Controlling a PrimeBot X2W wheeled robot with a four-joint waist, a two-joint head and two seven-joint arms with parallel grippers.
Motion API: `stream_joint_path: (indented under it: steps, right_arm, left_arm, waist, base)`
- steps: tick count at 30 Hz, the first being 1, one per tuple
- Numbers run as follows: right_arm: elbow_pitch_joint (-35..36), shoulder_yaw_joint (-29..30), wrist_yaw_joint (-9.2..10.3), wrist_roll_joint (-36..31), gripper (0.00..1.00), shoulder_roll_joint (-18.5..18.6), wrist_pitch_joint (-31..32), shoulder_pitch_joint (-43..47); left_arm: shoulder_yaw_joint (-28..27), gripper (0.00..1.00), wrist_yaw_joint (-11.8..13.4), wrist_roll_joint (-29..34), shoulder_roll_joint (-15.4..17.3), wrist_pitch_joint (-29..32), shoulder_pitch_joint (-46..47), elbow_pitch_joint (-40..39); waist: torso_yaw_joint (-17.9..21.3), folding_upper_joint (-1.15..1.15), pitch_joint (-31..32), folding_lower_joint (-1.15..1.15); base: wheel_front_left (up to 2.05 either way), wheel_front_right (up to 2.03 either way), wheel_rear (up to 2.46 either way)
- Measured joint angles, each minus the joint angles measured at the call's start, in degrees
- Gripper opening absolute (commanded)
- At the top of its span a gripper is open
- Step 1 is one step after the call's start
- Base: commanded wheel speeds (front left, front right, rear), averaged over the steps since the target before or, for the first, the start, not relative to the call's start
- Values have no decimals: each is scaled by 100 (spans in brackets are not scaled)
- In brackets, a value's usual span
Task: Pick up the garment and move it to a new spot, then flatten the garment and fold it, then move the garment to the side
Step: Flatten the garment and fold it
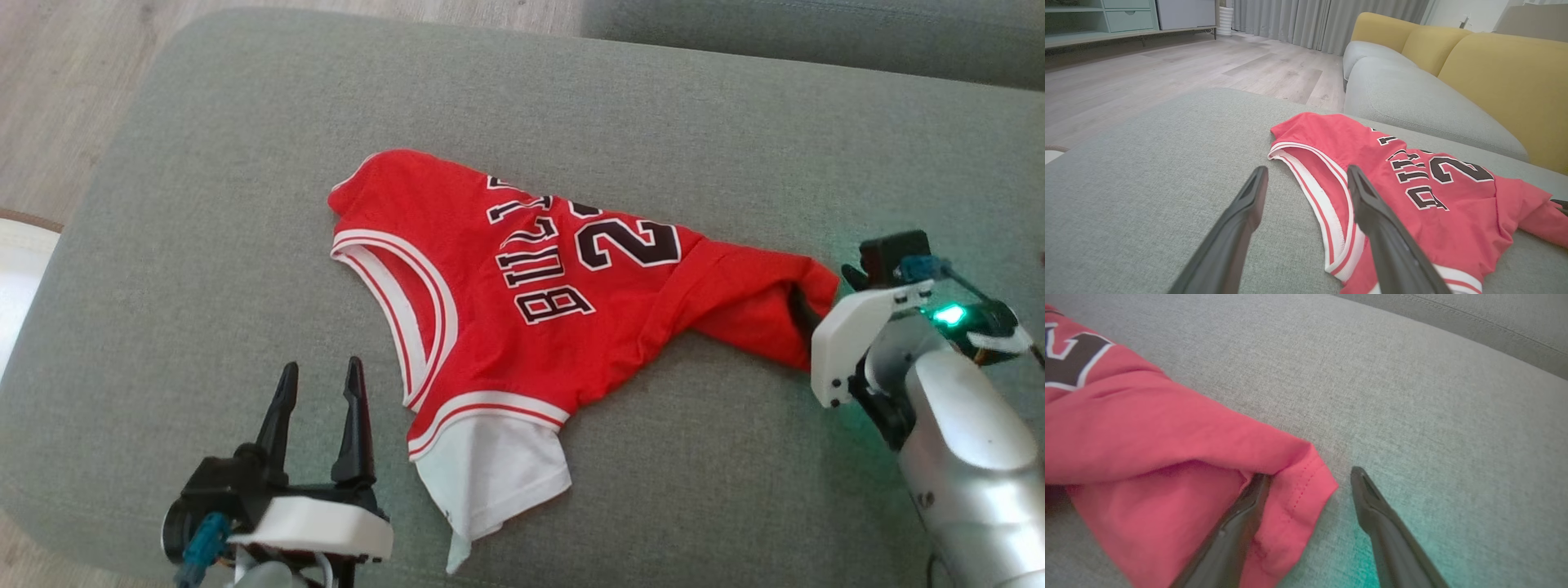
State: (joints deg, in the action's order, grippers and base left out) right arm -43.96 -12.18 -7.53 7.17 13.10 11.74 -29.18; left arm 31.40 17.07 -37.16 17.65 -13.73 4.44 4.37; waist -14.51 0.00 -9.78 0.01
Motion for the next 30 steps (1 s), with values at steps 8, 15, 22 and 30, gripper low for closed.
stream_joint_path:
  steps: [8,15,22,30]
  right_arm:
    - [-175,-464,0,549,0,88,-275,-241]
    - [-174,69,0,-349,0,254,-1519,-1093]
    - [-105,342,0,-1222,0,221,-2168,-1128]
    - [144,501,0,-1692,0,33,-2387,80]
  left_arm:
    - [-13,100,1,1,-2,-4,1,23]
    - [-12,100,1,1,-1,-4,1,53]
    - [-14,100,8,0,1,-4,-1,73]
    - [-21,100,32,-1,5,-5,-10,60]
  waist:
    - [69,0,-3,0]
    - [174,0,38,0]
    - [301,0,132,-1]
    - [506,0,195,-1]
  base:
    - [0,0,0]
    - [0,0,0]
    - [0,0,0]
    - [0,0,0]
